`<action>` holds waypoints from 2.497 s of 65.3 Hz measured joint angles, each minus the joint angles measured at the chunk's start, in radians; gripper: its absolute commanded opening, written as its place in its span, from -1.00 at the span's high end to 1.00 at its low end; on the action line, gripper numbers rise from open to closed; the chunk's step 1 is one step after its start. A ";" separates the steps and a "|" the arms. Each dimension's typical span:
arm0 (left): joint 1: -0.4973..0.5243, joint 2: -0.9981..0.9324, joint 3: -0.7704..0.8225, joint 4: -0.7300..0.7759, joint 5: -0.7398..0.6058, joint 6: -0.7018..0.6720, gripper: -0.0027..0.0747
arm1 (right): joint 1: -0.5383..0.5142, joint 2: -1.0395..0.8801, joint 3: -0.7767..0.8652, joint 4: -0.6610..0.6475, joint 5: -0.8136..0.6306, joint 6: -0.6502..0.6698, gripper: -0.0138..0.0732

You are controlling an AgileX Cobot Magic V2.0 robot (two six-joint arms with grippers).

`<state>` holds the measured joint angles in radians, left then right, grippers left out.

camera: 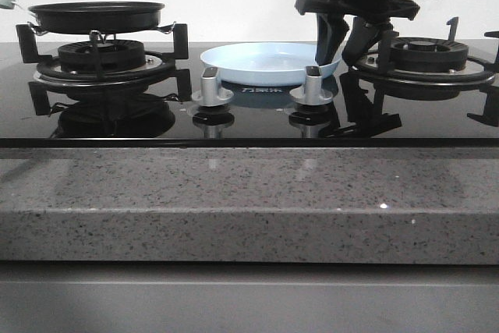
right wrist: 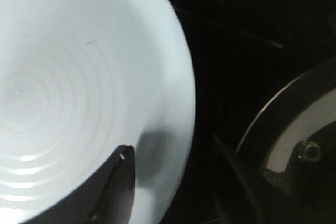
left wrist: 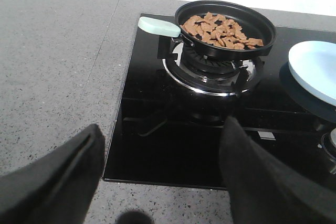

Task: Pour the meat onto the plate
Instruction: 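Lower the right gripper to the light blue plate rim and grasp it, then lift the light blue plate with the right gripper toward the pan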

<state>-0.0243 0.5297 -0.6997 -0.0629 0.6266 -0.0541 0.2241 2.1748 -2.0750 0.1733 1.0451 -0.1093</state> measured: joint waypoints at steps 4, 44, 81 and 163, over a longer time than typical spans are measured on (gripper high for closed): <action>0.000 0.000 0.000 0.000 0.000 0.000 -0.29 | 0.000 0.000 0.000 0.000 0.007 0.000 -0.14; 0.000 0.000 0.000 0.000 0.000 0.000 -0.29 | -0.002 0.011 -0.009 0.053 0.033 0.007 0.67; 0.000 0.000 0.000 0.000 0.000 0.000 -0.29 | -0.002 -0.003 -0.012 0.080 0.026 0.060 0.84; 0.000 0.000 0.000 0.000 0.000 0.000 -0.29 | 0.084 -0.840 0.957 0.166 -0.256 0.039 0.84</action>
<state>-0.0243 0.5297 -0.6997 -0.0629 0.6266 -0.0541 0.3082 1.3348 -1.1181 0.3390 0.7889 -0.0705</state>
